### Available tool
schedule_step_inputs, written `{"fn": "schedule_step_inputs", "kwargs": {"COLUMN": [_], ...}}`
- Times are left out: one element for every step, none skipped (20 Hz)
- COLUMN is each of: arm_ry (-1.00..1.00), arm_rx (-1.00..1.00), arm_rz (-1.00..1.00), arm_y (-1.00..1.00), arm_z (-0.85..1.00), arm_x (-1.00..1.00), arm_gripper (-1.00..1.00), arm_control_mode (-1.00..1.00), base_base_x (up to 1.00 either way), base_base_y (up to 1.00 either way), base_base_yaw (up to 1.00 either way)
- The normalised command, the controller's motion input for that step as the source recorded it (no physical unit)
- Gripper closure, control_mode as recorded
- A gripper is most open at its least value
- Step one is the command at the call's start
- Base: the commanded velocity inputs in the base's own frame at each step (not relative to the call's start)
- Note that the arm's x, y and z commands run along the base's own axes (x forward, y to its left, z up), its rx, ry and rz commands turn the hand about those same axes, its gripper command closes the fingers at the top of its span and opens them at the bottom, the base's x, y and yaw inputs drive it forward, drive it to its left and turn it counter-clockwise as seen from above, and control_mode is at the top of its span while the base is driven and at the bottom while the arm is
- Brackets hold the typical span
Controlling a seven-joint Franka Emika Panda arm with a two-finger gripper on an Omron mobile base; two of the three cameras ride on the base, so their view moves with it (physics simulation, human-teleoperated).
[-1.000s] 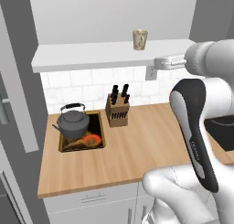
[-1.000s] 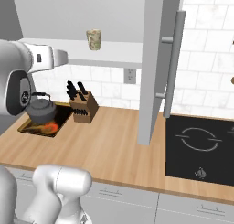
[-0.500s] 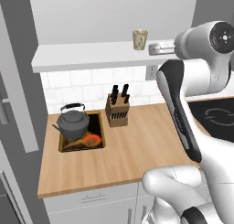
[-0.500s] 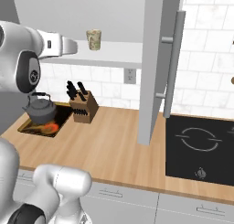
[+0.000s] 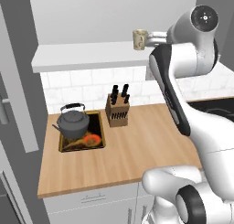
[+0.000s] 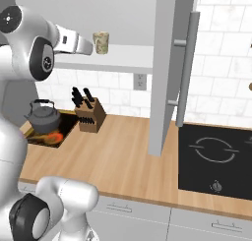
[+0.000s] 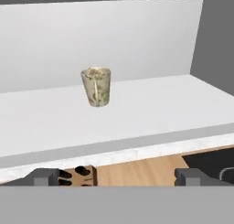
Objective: Pick the kettle from the counter and place it on the tray. Then pick the mug from the cabinet and place it on the tray. Then close the cabinet doors.
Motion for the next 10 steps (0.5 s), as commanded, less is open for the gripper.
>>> {"fn": "schedule_step_inputs", "kwargs": {"arm_ry": [0.00,0.00,0.00,0.00,0.00,0.00,0.00,0.00,0.00,0.00], "arm_rx": [0.09,0.09,0.05,0.04,0.03,0.01,0.00,0.00,0.00,0.00], "arm_rz": [0.00,0.00,0.00,0.00,0.00,0.00,0.00,0.00,0.00,0.00], "arm_y": [-0.08,0.00,0.00,0.00,0.00,0.00,0.00,0.00,0.04,0.08], "arm_z": [-0.13,-0.18,-0.21,-0.23,-0.25,-0.30,-0.30,-0.31,-0.28,-0.23], "arm_x": [0.36,0.37,0.37,0.42,0.43,0.45,0.44,0.48,0.47,0.47], "arm_gripper": [-1.00,-1.00,-1.00,-1.00,-1.00,-1.00,-1.00,-1.00,-1.00,-1.00], "arm_control_mode": [-1.00,-1.00,-1.00,-1.00,-1.00,-1.00,-1.00,-1.00,-1.00,-1.00], "base_base_x": [0.00,0.00,0.00,0.00,0.00,0.00,0.00,0.00,0.00,0.00], "base_base_y": [0.00,0.00,0.00,0.00,0.00,0.00,0.00,0.00,0.00,0.00], "base_base_yaw": [0.00,0.00,0.00,0.00,0.00,0.00,0.00,0.00,0.00,0.00]}}
